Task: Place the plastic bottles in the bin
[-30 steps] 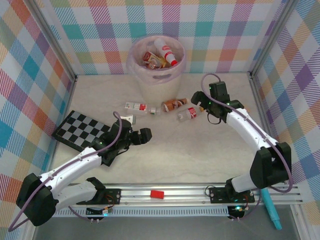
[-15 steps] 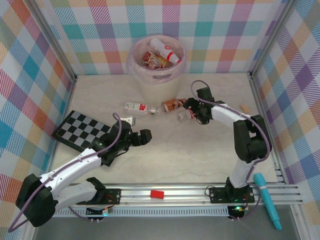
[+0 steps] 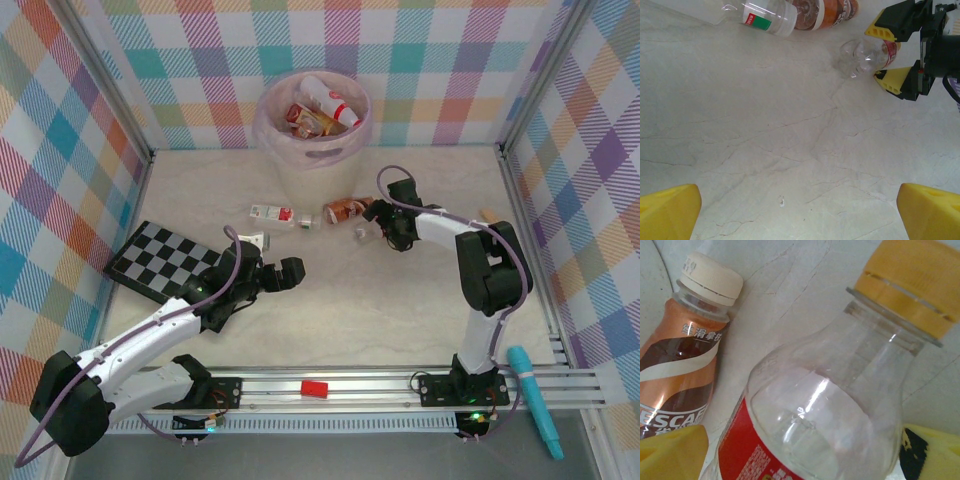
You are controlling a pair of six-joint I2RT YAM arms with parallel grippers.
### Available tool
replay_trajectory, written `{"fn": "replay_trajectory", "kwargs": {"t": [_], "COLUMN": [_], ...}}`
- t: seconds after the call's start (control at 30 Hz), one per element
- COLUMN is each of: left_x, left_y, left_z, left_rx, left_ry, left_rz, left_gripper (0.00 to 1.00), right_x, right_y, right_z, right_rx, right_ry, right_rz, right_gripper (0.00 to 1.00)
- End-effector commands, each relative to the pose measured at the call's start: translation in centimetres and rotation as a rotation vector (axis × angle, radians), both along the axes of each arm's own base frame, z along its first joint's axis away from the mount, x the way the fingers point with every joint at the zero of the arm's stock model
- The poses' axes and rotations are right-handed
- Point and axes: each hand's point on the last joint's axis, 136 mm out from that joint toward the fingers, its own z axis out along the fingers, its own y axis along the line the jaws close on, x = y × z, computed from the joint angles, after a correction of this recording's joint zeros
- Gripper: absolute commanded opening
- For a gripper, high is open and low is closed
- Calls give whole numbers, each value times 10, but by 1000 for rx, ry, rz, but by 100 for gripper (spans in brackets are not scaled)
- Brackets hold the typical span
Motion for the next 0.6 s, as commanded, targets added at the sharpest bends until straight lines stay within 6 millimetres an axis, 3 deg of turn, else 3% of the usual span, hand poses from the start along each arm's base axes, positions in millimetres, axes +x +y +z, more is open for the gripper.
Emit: {"fn": "replay_trajectory", "kwargs": {"t": [0.0,0.37,0.57], "left_x": [-3,-3,-1], "left_y": [1,2,0], "left_z": [0,2,3], "left_rx": [1,3,17], "left_ry": [-7,-11,-10], "left_rz": [2,0,-9], "left_gripper": [100,100,100], "right_x": [0,-8,-14], "right_y": [2,-6,-13], "right_z": [0,16,42], "right_rx": [7,-20,-41], "right_ry": [-11,-43,-92], "right_rz": [-8,-2,6], "right_gripper": [91,72,67]}}
